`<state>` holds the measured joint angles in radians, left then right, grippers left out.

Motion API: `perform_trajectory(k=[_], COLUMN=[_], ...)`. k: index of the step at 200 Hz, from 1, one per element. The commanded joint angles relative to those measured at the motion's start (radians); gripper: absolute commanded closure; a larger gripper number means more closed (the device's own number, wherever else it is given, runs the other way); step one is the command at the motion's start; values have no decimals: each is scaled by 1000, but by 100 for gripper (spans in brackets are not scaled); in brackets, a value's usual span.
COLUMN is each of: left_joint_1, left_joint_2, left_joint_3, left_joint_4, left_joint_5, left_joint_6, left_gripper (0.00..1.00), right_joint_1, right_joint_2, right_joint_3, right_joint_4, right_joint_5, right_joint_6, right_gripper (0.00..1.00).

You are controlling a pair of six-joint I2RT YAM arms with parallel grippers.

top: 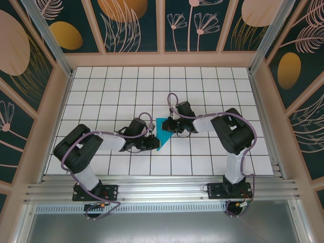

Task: Fold a paper plane with a square sheet of paper (pick it up from the middle)
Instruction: Fourth fold the wing at the center of the table.

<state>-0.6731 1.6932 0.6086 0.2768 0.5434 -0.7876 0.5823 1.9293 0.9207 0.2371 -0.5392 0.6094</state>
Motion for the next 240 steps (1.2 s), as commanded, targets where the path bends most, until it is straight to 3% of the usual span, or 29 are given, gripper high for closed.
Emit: perform_trajectory(k=[1,130,173,197,240], left_joint_1=[-25,-88,-84,-34,7], left_joint_2=[14,-31,-165,-232,-124], left_joint_3=[-58,-67,-18,29,177], left_joint_4=[-198,-357,-334,-284,-169], left_joint_5=[67,10,18,6,-24], left_joint_6=[40,101,69,32,-14], left_gripper=[85,87,87,87,87], right_joint_1=[5,7,6,6,7], right_joint_2=[77,73,75,71,75], right_joint_3=[-46,-42,-43,-46,-46], right_joint_4=[-111,-124,-122,-117,-114], right_joint_5=[120,130,125,122,117], right_joint_6=[-14,-20,-19,-19,-17], right_gripper=[90,90,90,90,89])
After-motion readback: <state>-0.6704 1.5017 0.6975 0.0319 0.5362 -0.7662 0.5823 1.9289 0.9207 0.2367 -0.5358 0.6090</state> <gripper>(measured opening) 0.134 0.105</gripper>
